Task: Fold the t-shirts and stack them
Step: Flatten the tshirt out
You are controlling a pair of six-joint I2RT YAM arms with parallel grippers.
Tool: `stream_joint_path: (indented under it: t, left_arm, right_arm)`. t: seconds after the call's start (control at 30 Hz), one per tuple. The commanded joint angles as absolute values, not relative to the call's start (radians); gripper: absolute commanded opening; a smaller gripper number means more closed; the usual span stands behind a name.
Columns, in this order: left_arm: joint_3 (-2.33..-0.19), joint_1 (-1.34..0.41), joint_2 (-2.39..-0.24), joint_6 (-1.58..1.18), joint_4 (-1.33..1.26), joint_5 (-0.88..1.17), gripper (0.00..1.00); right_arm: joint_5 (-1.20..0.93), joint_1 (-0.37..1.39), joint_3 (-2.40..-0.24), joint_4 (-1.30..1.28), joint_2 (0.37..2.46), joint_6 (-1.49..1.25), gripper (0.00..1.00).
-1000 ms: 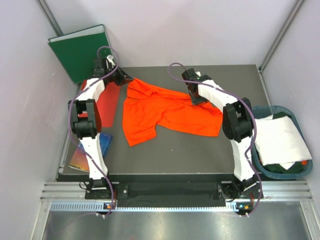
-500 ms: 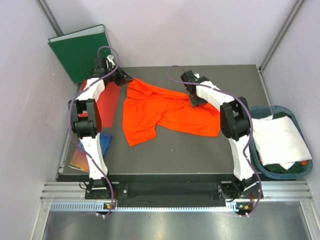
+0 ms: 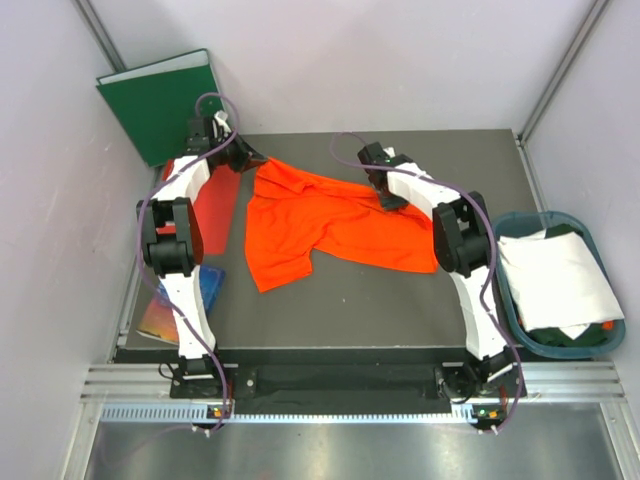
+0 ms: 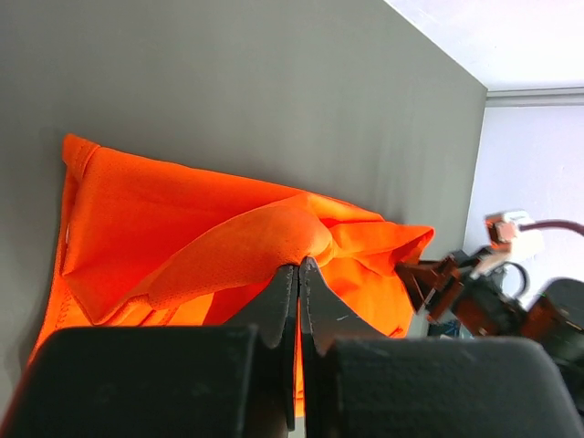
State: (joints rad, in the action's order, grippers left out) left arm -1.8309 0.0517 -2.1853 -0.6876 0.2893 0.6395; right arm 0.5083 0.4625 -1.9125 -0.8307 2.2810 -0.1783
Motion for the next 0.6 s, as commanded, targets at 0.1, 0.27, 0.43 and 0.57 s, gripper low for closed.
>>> stream_joint_path:
  t: [0.1,0.27,0.43,0.57]
  left_arm:
    - [-1.873,0.057,-2.184,-0.666,0.287,0.66,0.0]
    - [-1.875,0.057,-2.172,-0.657,0.296,0.658,0.0]
    - [-1.873,0.061,-2.166,-0.65,0.311,0.632,0.0]
    - [-1.905,0.072,-2.215,-0.683,0.31,0.612,0.0]
  right_arm:
    - [0.595,0.469,-1.925,-0.775,2.267,-0.167,0.03]
    - [0.638,0.471,-1.879,-0.719,2.157,-0.15,0.0]
    - [0.686,0.465,-1.81,-0.669,2.042,-0.124,0.0]
    - [0.696,0.446,-1.773,-0.649,1.98,-0.117,0.0]
